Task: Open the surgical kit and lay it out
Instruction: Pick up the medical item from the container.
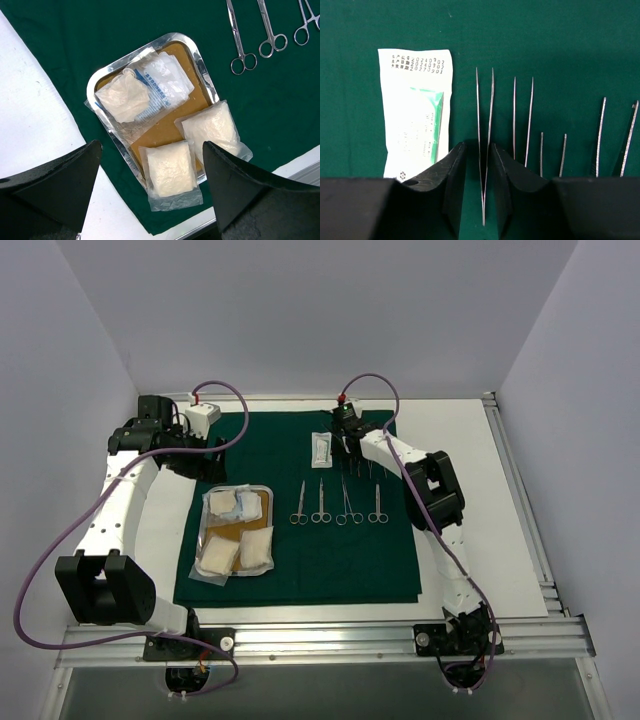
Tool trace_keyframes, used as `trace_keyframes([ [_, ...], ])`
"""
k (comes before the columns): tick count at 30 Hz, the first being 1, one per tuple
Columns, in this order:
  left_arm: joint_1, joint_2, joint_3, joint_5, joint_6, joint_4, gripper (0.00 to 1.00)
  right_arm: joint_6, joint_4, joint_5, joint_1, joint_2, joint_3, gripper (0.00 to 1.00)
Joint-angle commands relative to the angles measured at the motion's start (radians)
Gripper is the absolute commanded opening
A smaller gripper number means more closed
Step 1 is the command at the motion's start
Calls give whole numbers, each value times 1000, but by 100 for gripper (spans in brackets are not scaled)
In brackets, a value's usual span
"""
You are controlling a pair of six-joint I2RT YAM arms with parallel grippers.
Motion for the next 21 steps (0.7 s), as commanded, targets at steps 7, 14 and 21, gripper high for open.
trace_keyframes([
  [7,9,-5,20,30,20,-11,91,-8,-94,35,29,-89,45,31],
  [14,51,-25,-46,-13,32,10,91,-54,-158,181,139,-225,50,44],
  [21,133,44,-112,-24,31,66,91,-112,84,-37,309,-319,-104,60],
])
